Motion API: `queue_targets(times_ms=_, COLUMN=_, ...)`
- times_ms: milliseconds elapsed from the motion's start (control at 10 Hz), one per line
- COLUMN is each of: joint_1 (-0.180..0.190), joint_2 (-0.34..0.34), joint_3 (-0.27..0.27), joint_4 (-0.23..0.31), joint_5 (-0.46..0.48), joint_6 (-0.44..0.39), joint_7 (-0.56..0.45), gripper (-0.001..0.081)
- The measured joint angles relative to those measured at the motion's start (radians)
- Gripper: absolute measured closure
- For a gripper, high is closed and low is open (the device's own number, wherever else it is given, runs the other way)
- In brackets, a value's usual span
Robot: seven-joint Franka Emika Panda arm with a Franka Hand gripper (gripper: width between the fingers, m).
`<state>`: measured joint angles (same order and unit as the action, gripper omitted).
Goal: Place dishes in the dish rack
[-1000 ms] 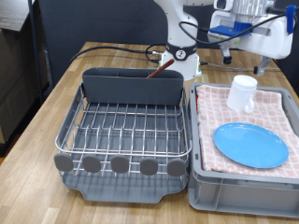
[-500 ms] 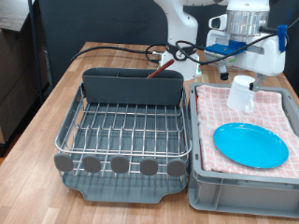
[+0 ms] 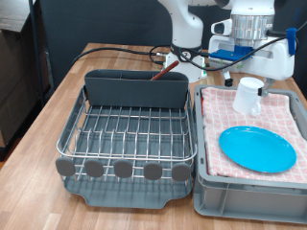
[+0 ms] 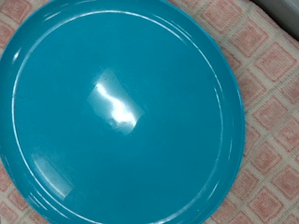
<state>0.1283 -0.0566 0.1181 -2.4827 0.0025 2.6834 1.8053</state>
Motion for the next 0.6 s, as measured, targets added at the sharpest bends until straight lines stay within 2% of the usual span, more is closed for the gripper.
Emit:
queue_targets(times_ms=300, joint_1=0.0, joint_2=0.05, joint_3=0.0, joint_4=-0.016, joint_5=0.087, joint_6=0.078, joint_7=-0.101, gripper=0.0003)
queue_targets(times_ms=600, joint_1=0.0, joint_2=0.099, joint_3=0.0, joint_4=-0.023, joint_5=0.129, joint_6=0.127, joint_7=-0.157, gripper=0.0003)
